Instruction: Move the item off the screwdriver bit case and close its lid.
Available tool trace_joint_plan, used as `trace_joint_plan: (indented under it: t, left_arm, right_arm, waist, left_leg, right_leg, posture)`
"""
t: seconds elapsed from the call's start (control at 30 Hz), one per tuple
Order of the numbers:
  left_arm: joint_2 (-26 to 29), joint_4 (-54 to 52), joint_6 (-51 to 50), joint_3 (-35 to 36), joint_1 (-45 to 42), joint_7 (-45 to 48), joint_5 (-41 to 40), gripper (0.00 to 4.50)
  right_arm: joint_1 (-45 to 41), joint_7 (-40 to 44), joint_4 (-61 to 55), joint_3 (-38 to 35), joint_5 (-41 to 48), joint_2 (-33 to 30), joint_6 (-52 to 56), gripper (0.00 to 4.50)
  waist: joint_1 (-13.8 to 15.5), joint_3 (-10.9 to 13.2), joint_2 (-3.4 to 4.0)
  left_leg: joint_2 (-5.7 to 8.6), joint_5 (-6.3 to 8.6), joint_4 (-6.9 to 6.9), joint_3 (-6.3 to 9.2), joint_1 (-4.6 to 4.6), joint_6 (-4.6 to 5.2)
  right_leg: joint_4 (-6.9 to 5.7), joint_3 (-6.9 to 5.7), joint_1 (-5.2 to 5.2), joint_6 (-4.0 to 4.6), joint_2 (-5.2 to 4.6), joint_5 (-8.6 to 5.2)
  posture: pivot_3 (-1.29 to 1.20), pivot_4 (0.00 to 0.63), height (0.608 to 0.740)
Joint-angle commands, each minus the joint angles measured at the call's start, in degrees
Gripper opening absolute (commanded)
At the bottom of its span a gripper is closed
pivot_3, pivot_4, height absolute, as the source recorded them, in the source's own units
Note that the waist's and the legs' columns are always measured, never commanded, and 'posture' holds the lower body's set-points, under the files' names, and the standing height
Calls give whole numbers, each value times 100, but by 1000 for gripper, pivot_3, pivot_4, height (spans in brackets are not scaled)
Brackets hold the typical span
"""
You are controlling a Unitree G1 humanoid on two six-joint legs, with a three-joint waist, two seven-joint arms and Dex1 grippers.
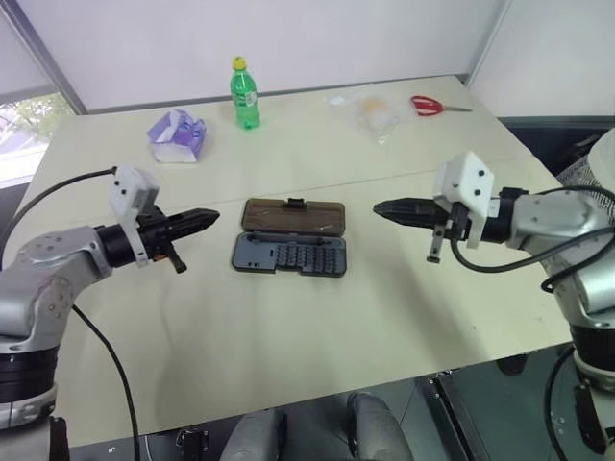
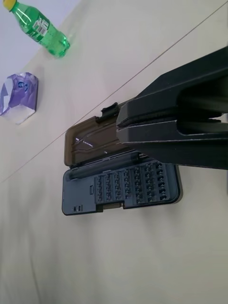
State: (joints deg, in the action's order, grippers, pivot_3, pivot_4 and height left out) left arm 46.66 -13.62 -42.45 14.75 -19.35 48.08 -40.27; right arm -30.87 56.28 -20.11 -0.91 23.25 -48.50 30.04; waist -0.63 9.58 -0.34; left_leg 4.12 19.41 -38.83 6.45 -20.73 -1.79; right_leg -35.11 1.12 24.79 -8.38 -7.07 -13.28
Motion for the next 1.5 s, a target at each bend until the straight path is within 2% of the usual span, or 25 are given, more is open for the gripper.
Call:
trace_joint_plan:
  t: [0.03, 0.57, 0.67, 0.87, 0.97, 1.17, 1.37, 1.5]
  left_arm:
    - [-20, -184, -74, 77, -117, -35, -156, 0]
    - [-74, -242, -183, 78, -89, -143, -196, 0]
    - [-82, -254, -183, 76, -60, -152, -209, 0]
    - [-145, -280, -191, 0, -69, -188, -223, 0]
    - [-224, -318, -171, -74, -69, -227, -197, 0]
    - [-335, -348, -35, -220, 8, -228, -93, 0]
    - [-368, -385, 51, -226, 100, -233, -29, 0]
    - [-388, -432, 79, -177, 181, -269, 12, 0]
  right_arm:
    - [-22, -61, -148, -75, -18, -12, -73, 27]
    - [-50, -375, -32, 78, -248, 242, -202, 27]
    - [-84, -521, 24, 149, -346, 421, -199, 1318]
    - [-346, -1116, 499, 472, -734, 1022, -149, 4475]
    - [-647, -1875, 1027, 607, -1108, 1514, 218, 4475]
    - [-1668, -3748, 2355, 688, -1797, 2976, 1486, 4475]
    - [-2538, -4359, 3513, 756, -2072, 3743, 2273, 4475]
    - [-2684, -4633, 3931, 479, -2004, 4058, 2696, 4475]
  waist:
    - [1, 0, 0]
    - [-2, 0, 0]
    - [-4, 0, 0]
    - [-11, -1, 0]
    - [-18, -1, 1]
    - [-62, -2, 3]
    - [-74, -3, 5]
    - [-101, -4, 6]
  left_leg:
    - [0, 0, -1, 0, -1, 0]
    - [1, -3, -22, 0, -59, -5]
    - [1, -3, -22, 1, -59, -5]
    - [2, -4, -22, 1, -60, -7]
    - [2, -5, -22, 1, -60, -9]
    - [2, -10, -18, 2, -63, -17]
    - [4, -11, -18, 3, -67, -19]
    - [4, -11, -18, 7, -66, -19]
  right_leg:
    - [0, 0, 0, 0, 0, 0]
    - [-15, 0, 56, 0, 0, 1]
    - [-15, 0, 57, 0, -1, 1]
    - [-17, -1, 58, 0, -1, 2]
    - [-18, -1, 59, 0, -1, 2]
    - [-24, 0, 69, 2, -1, 3]
    - [-27, 0, 73, 2, -1, 3]
    - [-32, -2, 73, 2, -1, 3]
  posture:
    - [0, 150, 740]
    - [0, 150, 740]
    - [0, 150, 740]
    - [0, 150, 740]
    - [0, 150, 740]
    - [0, 150, 740]
    - [0, 150, 740]
    - [0, 150, 740]
